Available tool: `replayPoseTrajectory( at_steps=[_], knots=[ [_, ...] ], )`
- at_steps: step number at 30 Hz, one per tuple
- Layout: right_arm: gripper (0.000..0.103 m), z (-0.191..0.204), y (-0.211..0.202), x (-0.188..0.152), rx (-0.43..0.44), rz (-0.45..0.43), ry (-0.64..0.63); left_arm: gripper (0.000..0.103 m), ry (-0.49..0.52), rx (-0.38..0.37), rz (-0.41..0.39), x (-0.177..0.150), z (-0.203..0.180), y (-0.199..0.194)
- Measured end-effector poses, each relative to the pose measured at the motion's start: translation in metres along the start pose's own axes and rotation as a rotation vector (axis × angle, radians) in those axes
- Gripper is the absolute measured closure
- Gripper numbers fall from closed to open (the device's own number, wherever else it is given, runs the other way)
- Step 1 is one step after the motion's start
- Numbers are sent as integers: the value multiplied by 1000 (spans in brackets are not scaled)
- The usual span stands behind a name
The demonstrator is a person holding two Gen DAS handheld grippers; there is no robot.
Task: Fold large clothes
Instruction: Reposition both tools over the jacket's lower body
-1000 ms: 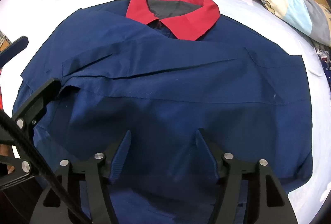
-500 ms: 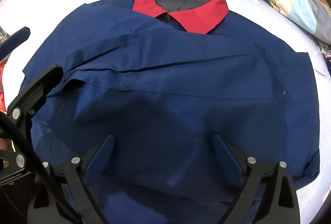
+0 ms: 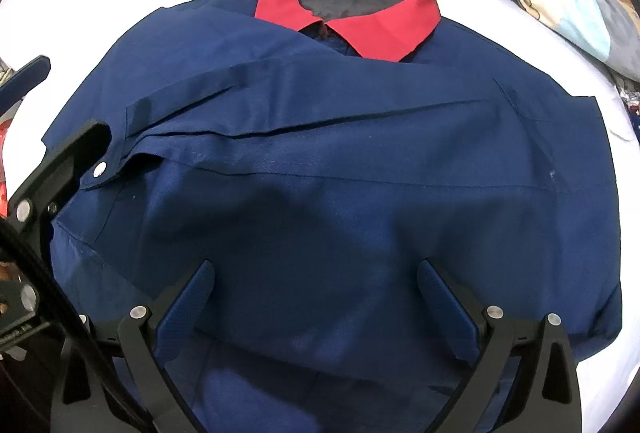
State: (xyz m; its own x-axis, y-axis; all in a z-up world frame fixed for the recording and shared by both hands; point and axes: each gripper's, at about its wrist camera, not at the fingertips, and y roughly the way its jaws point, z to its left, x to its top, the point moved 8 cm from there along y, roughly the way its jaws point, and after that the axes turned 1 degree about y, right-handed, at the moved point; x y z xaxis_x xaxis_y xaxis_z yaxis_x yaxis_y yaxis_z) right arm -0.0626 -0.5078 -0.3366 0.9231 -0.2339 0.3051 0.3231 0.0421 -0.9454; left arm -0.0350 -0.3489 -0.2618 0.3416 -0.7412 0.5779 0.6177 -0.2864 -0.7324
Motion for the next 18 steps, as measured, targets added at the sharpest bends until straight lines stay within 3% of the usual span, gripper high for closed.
replayPoseTrajectory(
  at_steps=[18],
  knots=[
    [0, 2, -3, -8, -36, -80, -42, 10, 0, 18, -22, -1, 9, -18]
  ],
)
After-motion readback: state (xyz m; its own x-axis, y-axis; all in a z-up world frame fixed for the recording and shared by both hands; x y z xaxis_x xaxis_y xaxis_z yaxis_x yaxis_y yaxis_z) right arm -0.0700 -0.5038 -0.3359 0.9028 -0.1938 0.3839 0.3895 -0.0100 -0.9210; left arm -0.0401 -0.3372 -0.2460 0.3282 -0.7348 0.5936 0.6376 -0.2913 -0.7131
